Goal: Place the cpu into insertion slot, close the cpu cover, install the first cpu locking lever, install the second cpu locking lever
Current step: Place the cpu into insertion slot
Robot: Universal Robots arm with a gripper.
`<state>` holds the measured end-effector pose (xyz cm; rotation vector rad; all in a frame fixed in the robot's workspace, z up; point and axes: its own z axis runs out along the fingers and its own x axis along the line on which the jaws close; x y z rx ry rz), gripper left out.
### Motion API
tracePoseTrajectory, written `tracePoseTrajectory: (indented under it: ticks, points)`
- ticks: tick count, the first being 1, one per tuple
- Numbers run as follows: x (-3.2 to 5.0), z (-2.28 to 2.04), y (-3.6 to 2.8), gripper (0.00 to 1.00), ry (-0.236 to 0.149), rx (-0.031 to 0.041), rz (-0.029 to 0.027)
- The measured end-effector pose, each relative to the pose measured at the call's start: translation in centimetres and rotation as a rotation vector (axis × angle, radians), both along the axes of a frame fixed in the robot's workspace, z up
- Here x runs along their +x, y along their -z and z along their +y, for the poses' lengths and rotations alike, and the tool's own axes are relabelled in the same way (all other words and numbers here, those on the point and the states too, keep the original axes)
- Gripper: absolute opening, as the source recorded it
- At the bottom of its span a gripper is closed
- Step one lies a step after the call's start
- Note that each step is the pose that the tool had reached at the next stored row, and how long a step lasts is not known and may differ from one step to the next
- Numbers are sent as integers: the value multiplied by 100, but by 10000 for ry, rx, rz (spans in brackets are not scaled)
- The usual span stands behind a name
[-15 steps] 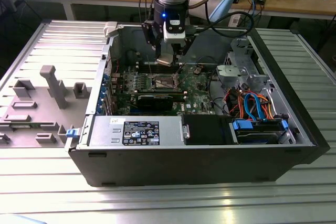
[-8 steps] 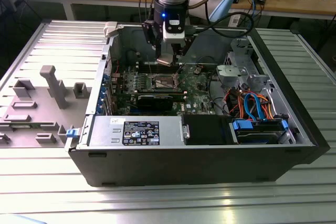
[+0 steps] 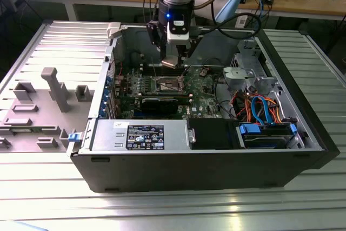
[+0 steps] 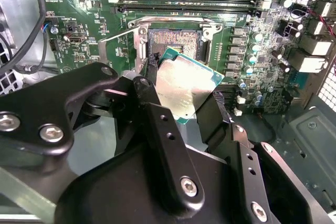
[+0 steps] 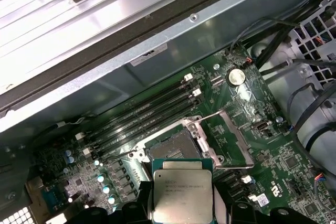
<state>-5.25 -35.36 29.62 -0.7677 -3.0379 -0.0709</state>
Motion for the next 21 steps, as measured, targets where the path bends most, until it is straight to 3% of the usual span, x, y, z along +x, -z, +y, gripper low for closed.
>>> tracePoseTrajectory:
  ticks: [3,21]
  points:
    - [0,0,0,55,250,0,0]
    - [0,0,0,55,562,0,0]
